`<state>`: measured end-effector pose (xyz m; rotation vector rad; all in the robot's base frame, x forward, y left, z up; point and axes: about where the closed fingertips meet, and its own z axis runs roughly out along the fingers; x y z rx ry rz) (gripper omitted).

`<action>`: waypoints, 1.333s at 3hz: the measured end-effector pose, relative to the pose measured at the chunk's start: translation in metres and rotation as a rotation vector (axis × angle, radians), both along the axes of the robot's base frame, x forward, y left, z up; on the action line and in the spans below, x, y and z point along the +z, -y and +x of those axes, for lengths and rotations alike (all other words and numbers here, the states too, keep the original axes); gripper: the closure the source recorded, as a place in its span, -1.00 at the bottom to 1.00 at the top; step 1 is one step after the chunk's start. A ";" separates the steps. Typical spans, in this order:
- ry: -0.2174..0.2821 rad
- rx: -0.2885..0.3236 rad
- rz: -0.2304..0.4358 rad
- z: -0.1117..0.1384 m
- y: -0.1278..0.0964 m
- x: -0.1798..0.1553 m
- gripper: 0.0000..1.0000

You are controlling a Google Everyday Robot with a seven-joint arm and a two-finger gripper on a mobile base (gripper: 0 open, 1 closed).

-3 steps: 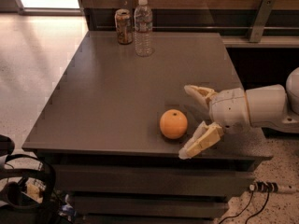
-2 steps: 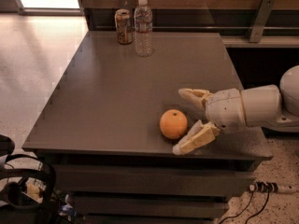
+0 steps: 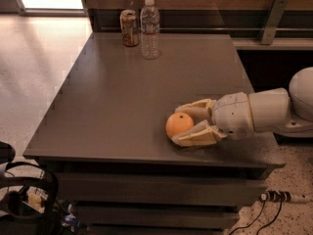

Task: Move orange near water bottle

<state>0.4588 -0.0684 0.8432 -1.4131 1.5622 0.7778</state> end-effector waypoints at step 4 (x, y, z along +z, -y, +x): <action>-0.009 -0.101 -0.093 0.068 0.035 0.040 1.00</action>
Offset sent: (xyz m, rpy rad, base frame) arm -0.0004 0.0014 0.0004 -0.0005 -0.0006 0.0029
